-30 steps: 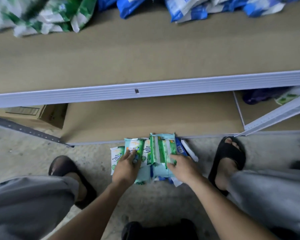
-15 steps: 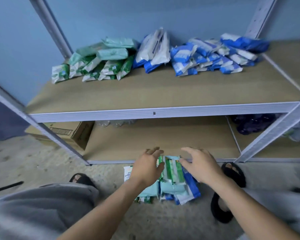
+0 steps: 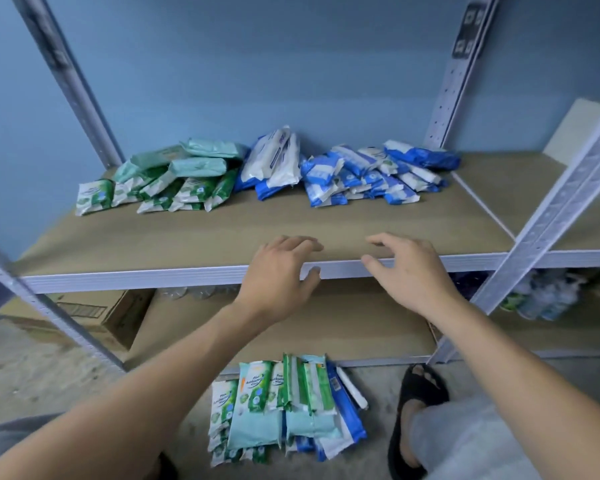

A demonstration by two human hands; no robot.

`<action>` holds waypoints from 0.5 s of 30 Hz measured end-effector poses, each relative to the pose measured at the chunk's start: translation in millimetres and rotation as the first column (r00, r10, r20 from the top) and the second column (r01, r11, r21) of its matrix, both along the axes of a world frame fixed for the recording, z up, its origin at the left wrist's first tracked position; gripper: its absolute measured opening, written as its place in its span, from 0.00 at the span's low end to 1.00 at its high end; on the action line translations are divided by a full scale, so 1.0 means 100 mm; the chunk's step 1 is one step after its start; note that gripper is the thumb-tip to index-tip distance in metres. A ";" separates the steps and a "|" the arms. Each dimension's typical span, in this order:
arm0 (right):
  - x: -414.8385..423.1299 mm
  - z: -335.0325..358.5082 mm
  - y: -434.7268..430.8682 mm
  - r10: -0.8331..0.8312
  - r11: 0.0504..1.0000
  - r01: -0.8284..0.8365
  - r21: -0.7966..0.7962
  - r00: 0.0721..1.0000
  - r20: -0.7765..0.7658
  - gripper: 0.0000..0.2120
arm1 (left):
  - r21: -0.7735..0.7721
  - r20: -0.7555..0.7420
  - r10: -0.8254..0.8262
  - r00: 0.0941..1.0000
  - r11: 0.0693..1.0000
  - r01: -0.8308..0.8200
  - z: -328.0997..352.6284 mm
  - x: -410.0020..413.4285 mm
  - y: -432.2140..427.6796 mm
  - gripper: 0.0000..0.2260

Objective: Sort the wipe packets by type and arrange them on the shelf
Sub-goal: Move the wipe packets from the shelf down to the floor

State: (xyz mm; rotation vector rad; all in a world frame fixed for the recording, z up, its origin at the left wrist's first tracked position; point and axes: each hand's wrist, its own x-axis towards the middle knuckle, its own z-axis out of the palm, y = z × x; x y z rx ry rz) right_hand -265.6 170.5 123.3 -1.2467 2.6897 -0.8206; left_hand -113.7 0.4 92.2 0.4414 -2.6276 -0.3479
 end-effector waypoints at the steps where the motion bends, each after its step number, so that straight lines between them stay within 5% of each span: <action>1: -0.07 0.01 -0.03 -0.012 1.000 0.012 -0.007 1.000 -0.002 0.19 | 0.012 -0.005 0.011 1.000 1.000 -0.011 0.03 -0.06 -0.04 0.17; 15: -1.06 -0.27 -0.32 -0.257 0.960 0.260 -0.102 0.966 0.036 0.20 | 0.228 0.046 0.189 0.981 0.954 -0.195 -0.10 -0.96 -0.69 0.16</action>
